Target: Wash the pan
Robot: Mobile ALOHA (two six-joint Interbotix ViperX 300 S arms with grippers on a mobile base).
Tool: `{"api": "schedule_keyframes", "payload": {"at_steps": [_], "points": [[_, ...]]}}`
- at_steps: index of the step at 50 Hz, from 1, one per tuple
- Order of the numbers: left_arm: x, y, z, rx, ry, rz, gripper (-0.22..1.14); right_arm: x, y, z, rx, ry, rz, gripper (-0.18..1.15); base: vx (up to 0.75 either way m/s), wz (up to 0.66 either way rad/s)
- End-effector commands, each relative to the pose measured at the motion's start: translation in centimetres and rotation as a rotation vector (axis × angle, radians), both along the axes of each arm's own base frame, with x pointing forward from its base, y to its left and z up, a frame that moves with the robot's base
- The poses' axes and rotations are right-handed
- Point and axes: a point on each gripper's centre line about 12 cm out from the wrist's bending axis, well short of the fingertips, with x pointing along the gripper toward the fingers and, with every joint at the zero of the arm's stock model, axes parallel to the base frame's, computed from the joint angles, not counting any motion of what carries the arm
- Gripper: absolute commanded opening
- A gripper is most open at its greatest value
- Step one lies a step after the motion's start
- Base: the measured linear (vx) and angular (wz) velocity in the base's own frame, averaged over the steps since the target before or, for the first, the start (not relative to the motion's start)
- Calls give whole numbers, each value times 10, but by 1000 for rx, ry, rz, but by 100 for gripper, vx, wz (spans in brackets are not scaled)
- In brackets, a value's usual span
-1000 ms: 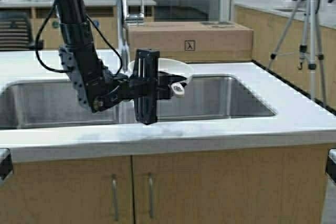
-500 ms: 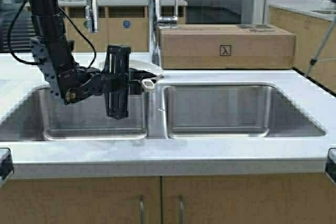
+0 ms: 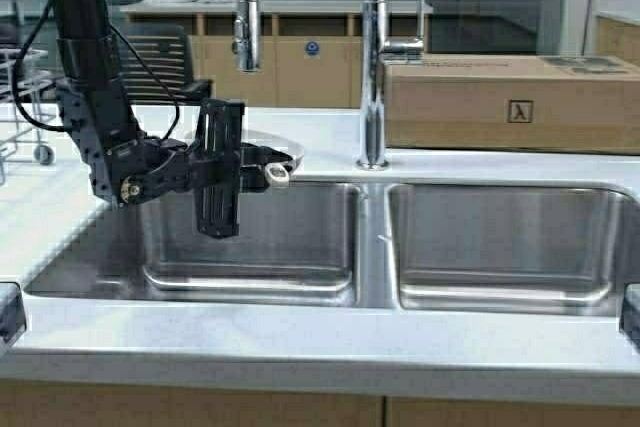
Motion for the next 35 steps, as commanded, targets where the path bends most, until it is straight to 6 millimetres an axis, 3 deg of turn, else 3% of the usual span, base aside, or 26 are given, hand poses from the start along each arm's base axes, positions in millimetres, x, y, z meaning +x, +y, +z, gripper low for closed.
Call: {"api": "schedule_keyframes", "payload": {"at_steps": [1, 13, 16, 22, 28, 30, 35], "points": [[-8, -5, 22, -23, -48, -28, 2, 2, 0, 6, 9, -18, -1, 6, 17, 19], [-34, -7, 31, -64, -66, -78, 2, 13, 0, 7, 20, -4, 0, 12, 16, 10], [-43, -5, 31, -66, -54, -83, 2, 19, 0, 3, 26, 20, 0, 23, 14, 2], [-57, -3, 29, -59, -32, -81, 2, 35, 3, -1, 32, 64, 10, 63, 13, -1], [-65, 3, 27, -53, -22, -57, 2, 59, 27, 0, 27, 109, 98, 98, 11, -2], [-66, 3, 27, -56, -27, -56, 2, 69, 35, 0, 18, 132, 124, 104, 9, -2], [-69, 5, 27, -58, -32, -57, 2, 99, 58, 0, -28, 185, 194, 103, 7, -3]]}}
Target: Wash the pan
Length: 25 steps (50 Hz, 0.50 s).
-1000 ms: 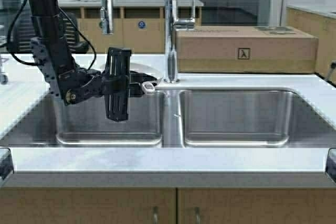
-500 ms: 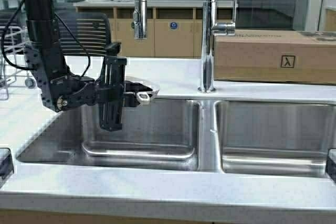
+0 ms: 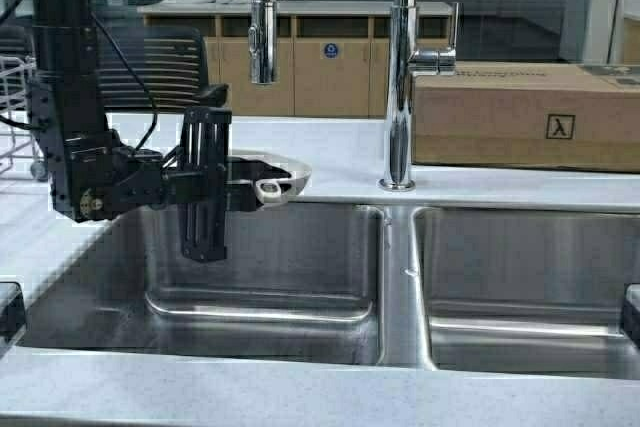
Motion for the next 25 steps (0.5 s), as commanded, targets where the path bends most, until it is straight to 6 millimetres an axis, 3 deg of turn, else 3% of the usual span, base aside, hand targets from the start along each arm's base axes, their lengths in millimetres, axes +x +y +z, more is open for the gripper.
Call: {"api": "schedule_keyframes", "payload": {"at_steps": [1, 16, 25], "points": [[2, 0, 18, -23, -79, 3, 2, 40, 29, 10, -43, 21, 90, 103, 6, -3], [-12, 4, 17, -22, -70, -2, 2, 124, 51, 9, -77, 35, 117, 103, 4, -2], [-13, 5, 17, -27, -72, 0, 2, 165, 58, -6, -100, 61, 121, 103, 2, -1]]}}
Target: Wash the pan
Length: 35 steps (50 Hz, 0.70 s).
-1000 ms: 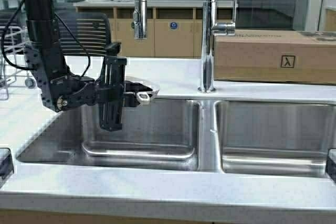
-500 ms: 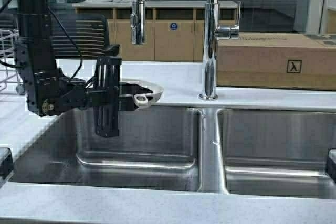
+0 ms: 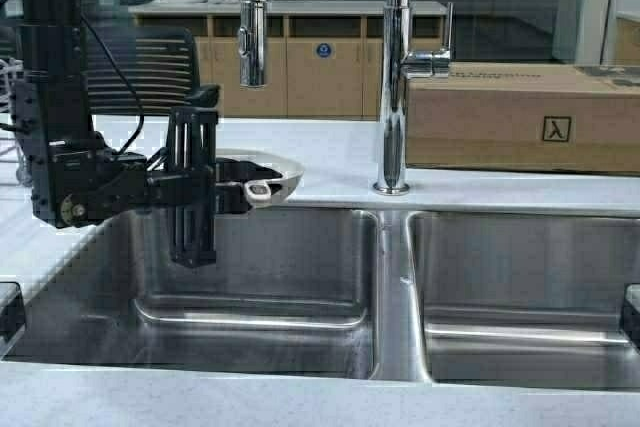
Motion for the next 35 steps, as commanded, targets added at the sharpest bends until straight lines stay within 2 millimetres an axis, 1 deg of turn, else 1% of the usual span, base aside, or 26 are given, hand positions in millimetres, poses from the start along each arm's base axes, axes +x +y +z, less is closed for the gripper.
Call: {"api": "schedule_keyframes", "payload": {"at_steps": [1, 10, 19, 27, 35], "points": [[4, -2, 15, -18, -71, -1, 2, 29, 5, 2, -4, -20, 1, 103, 1, -1], [5, -2, 15, -19, -72, 1, 2, 64, -2, -20, -9, 6, -26, 103, 1, 0], [5, -3, 16, -21, -72, -1, 2, 89, -10, -36, -13, 19, -52, 103, 0, 0], [5, -3, 16, -21, -72, -1, 2, 102, -22, -41, -7, 24, -82, 103, 0, 0], [4, -2, 15, -19, -68, -1, 2, 109, -45, -40, 4, 32, -135, 103, 0, 0]]}}
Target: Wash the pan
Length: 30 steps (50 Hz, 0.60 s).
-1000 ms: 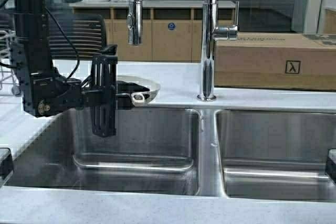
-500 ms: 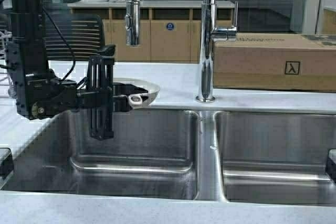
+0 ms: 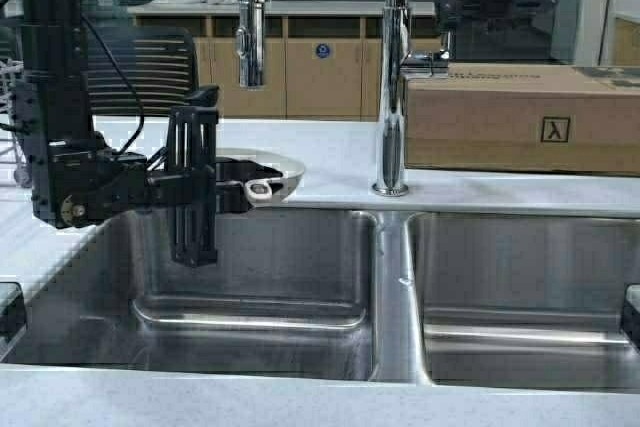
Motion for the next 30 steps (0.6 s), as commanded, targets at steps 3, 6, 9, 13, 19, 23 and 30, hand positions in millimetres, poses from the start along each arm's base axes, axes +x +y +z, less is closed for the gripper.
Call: {"api": "schedule_keyframes", "payload": {"at_steps": [3, 6, 9, 13, 19, 23, 30], "points": [[5, -3, 14, -16, -66, -1, 2, 9, -31, 20, 17, -39, -70, 103, 0, 0], [6, -3, 14, -16, -66, 1, 2, 9, -43, 21, 19, -36, -95, 103, 0, 0], [6, -3, 14, -17, -68, -1, 2, 8, -53, 20, 21, -31, -117, 103, 0, 0], [6, -3, 14, -17, -68, -1, 2, 6, -63, 23, 23, -36, -137, 103, 0, 0], [7, -3, 14, -18, -69, -1, 2, 5, -73, 27, 26, -43, -158, 103, 0, 0], [7, -4, 13, -17, -69, -2, 2, 3, -75, 30, 26, -48, -162, 103, 0, 0], [8, -4, 13, -19, -70, -4, 2, -6, -72, 50, 32, -84, -156, 103, 0, 0]]}}
